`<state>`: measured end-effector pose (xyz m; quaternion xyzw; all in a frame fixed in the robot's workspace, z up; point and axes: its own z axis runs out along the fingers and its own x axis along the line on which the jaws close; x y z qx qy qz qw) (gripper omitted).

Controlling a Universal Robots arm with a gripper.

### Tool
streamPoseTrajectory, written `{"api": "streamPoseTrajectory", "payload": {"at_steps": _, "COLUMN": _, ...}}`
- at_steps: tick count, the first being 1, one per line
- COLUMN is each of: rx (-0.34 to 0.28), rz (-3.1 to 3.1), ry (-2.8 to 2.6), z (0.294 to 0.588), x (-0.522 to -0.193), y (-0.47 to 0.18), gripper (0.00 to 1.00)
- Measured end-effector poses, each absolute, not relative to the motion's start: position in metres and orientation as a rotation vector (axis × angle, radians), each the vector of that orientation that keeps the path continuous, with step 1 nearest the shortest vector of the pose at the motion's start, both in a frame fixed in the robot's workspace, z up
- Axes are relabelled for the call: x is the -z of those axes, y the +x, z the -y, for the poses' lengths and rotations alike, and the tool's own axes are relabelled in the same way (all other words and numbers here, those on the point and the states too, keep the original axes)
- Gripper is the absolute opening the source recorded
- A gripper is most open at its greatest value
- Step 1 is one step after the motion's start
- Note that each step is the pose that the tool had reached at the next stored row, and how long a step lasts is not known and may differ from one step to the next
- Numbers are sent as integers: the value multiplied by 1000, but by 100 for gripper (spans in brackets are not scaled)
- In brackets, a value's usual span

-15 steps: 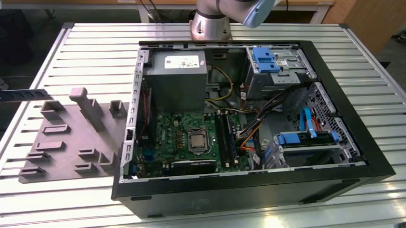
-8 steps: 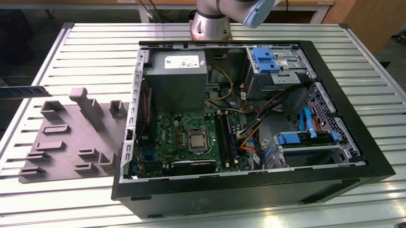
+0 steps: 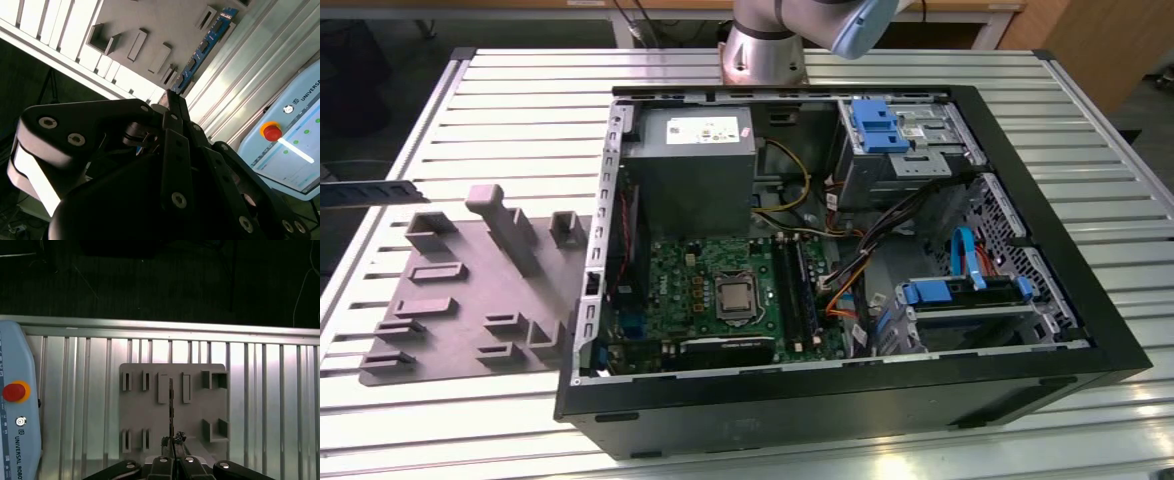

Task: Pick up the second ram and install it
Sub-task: 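Pick up the second ram and move it above second insertion slot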

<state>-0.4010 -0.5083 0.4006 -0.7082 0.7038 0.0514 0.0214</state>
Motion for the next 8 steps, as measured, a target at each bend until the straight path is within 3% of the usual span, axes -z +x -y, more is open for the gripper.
{"api": "streamPoseTrajectory", "payload": {"at_steps": 8, "rx": -159, "rz": -2181, "ry": -2195, "z": 508, "x": -400, "y": -393, "gripper": 12}}
